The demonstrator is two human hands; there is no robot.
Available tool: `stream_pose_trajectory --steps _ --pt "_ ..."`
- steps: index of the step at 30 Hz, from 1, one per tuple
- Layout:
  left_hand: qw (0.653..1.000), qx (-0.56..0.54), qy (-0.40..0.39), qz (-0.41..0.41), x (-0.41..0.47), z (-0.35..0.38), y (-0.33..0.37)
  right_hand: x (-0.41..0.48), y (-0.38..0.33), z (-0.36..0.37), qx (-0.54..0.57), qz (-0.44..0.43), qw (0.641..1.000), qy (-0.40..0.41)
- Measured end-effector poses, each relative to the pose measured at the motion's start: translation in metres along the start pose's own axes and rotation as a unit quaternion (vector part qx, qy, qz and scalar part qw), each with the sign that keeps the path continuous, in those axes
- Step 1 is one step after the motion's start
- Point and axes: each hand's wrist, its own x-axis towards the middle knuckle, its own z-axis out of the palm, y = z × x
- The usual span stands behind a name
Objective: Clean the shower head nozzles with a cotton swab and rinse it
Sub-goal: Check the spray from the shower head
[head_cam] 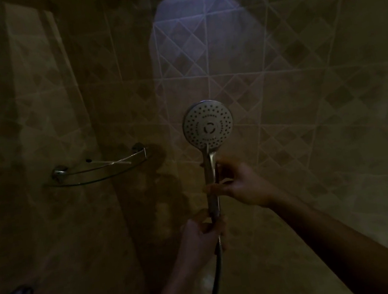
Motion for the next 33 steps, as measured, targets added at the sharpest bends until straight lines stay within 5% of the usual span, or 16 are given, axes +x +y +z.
stream_pose_trajectory --steps 4,10,16,22,28,33 --pt "1.0 -0.028 -0.008 -0.001 -0.001 -0.001 0.002 0.002 0.001 -0.006 0.086 0.013 0.996 -0.036" --pt "0.999 -0.035 -0.017 -0.009 0.002 -0.003 -0.002 0.006 -0.002 0.0 -0.007 -0.056 0.998 -0.005" --pt "0.998 -0.056 -0.017 -0.021 0.005 -0.004 -0.007 0.006 -0.001 -0.008 0.105 0.005 0.993 -0.06" --pt "0.998 -0.054 -0.044 -0.001 0.005 0.0 -0.007 0.007 0.001 0.001 0.015 -0.016 0.999 0.039" --pt "0.998 -0.048 -0.046 -0.004 0.008 0.001 -0.01 0.001 0.007 -0.008 0.117 0.03 0.992 -0.034" --pt "0.997 -0.048 -0.062 -0.004 0.006 0.007 -0.012 -0.002 0.006 -0.009 -0.019 0.036 0.999 0.027"
